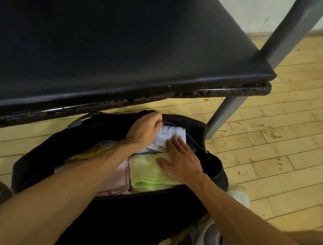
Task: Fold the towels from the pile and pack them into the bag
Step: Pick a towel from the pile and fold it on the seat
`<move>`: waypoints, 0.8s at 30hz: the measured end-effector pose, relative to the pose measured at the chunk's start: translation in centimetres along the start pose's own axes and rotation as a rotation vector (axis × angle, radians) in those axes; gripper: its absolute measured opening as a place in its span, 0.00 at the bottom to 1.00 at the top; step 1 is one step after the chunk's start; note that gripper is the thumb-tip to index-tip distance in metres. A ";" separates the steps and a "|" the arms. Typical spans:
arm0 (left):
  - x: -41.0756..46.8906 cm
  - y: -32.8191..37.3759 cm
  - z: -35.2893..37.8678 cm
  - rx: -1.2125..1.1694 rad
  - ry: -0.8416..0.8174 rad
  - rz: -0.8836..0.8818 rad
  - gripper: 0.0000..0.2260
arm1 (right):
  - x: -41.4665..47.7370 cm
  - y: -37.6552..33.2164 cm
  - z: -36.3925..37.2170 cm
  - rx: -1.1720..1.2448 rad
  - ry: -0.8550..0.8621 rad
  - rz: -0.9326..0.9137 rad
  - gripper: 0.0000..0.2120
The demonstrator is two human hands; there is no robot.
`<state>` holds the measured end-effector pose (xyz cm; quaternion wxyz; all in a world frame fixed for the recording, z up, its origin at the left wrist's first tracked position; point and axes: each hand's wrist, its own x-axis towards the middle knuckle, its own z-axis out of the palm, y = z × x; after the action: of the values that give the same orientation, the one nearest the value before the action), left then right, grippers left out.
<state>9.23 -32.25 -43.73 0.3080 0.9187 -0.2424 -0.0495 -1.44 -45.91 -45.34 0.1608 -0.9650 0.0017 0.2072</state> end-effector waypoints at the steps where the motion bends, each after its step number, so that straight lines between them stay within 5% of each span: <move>1: 0.2 0.2 -0.4 -0.120 0.075 -0.027 0.08 | 0.2 -0.1 0.0 -0.005 -0.005 0.000 0.38; 6: -0.3 2.3 -3.1 -0.361 0.137 -0.019 0.07 | 0.8 -0.6 -0.2 -0.005 -0.060 0.001 0.38; 12: -3.1 0.5 -3.3 -0.126 -0.290 0.068 0.06 | -1.6 0.9 -3.0 -0.060 -0.346 -0.064 0.35; 16: -4.5 0.7 -2.1 0.076 -0.524 0.047 0.06 | -3.4 1.4 -7.7 0.084 -0.459 0.018 0.24; 19: -3.6 2.1 -2.2 0.236 -0.635 0.028 0.05 | -3.7 3.5 -10.2 0.481 -0.319 0.185 0.12; 24: -2.9 6.5 -2.3 0.237 -0.557 0.046 0.06 | -2.9 9.2 -10.3 0.328 0.010 0.379 0.13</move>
<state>4.52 -34.16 -38.24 0.1213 0.8935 -0.3425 -0.2640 -0.60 -58.02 -38.16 0.2736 -0.9094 0.2173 0.2256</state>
